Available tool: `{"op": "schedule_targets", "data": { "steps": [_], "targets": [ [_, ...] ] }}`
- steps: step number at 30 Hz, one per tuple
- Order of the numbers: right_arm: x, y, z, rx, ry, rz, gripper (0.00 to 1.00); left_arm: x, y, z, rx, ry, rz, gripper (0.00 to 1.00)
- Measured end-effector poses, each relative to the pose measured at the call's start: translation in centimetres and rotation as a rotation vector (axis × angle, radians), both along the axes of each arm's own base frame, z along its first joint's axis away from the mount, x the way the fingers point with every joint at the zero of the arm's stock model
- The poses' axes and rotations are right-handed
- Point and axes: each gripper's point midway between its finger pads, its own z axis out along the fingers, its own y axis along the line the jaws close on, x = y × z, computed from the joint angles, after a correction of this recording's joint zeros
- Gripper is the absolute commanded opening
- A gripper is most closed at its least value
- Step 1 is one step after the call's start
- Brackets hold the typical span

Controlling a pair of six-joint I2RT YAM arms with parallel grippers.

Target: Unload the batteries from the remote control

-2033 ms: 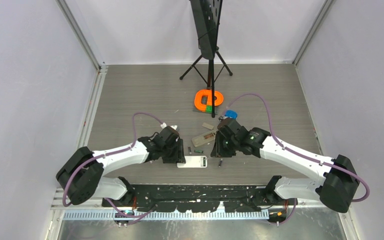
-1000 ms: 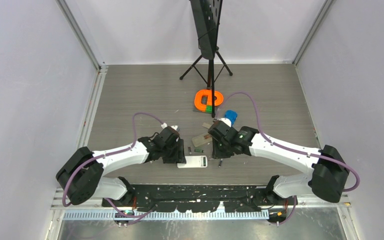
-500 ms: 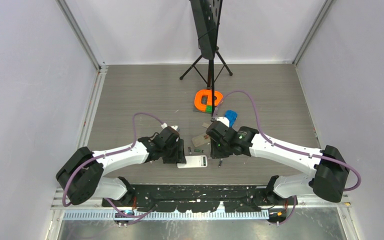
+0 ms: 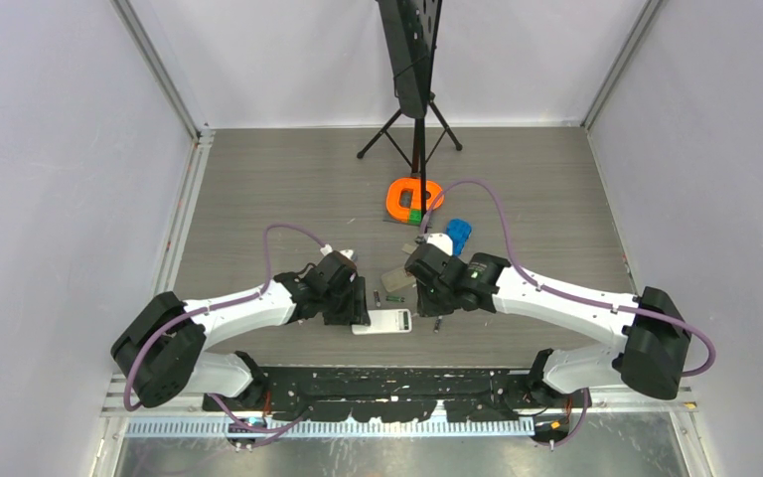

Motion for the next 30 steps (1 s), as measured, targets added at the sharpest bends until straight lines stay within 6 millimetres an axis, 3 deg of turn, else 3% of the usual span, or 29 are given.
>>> {"op": "schedule_targets", "data": {
  "steps": [12,30],
  "targets": [
    [0.3,0.7,1.5,0.043,-0.031,-0.003,0.0,0.0,0.0,0.0,-0.001,0.0,0.0,0.5],
    [0.3,0.8,-0.2,-0.007,-0.003,-0.002,0.0,0.0,0.0,0.0,-0.002,0.0,0.0,0.5]
  ]
}}
